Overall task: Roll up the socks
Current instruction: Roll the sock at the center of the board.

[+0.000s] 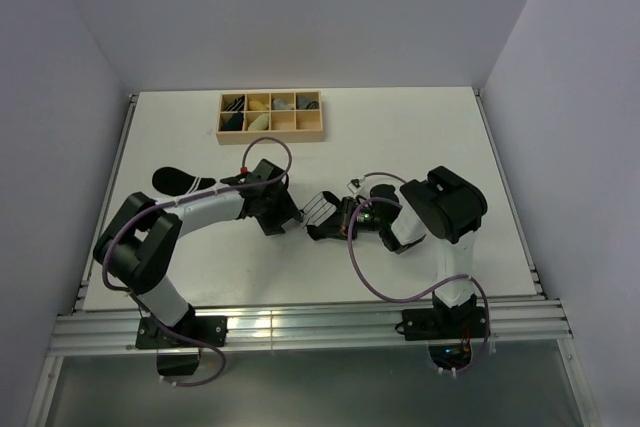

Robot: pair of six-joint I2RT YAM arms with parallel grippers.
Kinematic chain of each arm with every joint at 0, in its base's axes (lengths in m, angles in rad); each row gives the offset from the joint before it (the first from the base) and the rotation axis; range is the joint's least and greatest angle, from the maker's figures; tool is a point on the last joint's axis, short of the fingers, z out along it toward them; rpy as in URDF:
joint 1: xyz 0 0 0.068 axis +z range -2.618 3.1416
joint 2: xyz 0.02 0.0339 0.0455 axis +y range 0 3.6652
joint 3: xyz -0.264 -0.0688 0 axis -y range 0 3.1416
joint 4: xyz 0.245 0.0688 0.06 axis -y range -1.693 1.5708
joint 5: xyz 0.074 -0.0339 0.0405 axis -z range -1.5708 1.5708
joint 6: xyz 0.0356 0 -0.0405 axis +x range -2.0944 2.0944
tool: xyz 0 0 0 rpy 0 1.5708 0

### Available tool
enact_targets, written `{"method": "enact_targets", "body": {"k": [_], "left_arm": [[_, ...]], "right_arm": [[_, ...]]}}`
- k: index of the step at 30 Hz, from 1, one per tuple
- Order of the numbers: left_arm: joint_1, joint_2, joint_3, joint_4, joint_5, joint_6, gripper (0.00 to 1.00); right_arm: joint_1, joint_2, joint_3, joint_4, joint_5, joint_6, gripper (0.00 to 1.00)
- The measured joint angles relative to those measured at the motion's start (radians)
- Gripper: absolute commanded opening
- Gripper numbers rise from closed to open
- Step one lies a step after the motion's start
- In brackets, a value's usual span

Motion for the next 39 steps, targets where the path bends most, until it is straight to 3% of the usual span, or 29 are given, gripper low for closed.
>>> {"method": "enact_targets", "body": {"k": [6,14,21,33,39], "left_arm": [[-0.002,0.047,0.026,0.028,0.006,0.000,0.58],[-0.002,0.037,-0.003,0.114,0.011,-0.014,0.65],[-0.002,-0.005,-0.044,0.170,0.007,-0.027,0.64],[-0.002,0.067,-0.006,0.177,-0.001,-0.026,0.46],[-0.003,0.109,0.026,0.177,-0.002,-0.023,0.24]], "right_arm": [[-0.008,0.000,0.006,-0.024,-0.007,-0.002,0.02],[-0.014,0.000,0.015,-0.043,-0.014,-0.002,0.02],[-0.015,0.001,0.015,-0.044,-0.015,-0.002,0.02],[-0.015,0.001,0.015,-0.046,-0.015,-0.009,0.03],[-0.015,0.000,0.015,-0.049,-0.014,-0.019,0.07]]}}
